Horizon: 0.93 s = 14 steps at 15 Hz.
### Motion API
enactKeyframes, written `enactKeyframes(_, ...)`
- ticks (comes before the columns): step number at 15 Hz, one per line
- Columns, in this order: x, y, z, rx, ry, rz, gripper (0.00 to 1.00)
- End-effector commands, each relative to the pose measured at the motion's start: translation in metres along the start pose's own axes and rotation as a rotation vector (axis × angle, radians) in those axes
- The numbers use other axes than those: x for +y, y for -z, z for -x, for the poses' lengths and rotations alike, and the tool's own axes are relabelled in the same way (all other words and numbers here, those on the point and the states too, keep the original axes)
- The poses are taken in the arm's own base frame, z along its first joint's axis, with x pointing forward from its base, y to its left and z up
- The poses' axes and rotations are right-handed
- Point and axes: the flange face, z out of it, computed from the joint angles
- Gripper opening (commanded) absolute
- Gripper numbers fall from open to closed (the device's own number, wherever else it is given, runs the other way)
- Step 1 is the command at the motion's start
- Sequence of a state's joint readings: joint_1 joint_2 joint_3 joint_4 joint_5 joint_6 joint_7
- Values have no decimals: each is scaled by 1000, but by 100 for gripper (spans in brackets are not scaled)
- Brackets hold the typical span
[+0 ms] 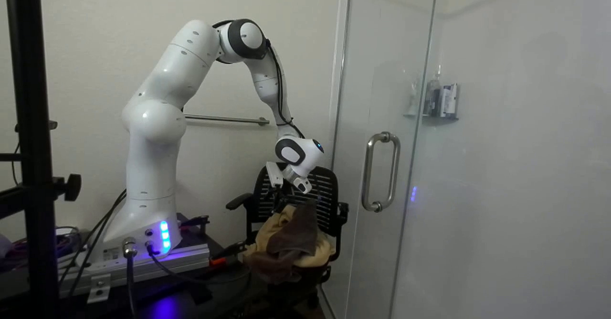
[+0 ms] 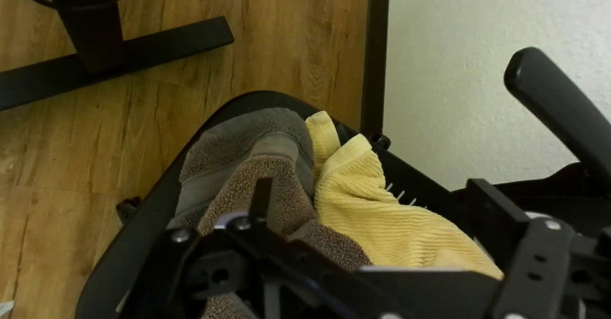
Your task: Take the brown towel from the chair and place it on the top rail
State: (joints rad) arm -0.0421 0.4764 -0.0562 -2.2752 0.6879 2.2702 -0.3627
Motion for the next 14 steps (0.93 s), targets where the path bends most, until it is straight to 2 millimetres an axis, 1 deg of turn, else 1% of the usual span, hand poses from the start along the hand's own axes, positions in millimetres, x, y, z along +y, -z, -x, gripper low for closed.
enactKeyframes(1, -68, -58, -26, 29, 52, 136, 100)
enactKeyframes(3, -109, -93, -31, 31, 90, 242, 100)
enactKeyframes(5, -132, -118, -32, 4, 94, 328, 100)
enactKeyframes(7, -138, -137, -28, -49, 85, 425, 100)
enactKeyframes(9, -130, -145, -19, -140, 43, 519, 100)
enactKeyframes(10, -139, -147, -16, -88, 78, 454, 100)
enactKeyframes(13, -138, -150, -16, -99, 72, 466, 100)
enactKeyframes(14, -136, -156, -19, -81, 76, 483, 100)
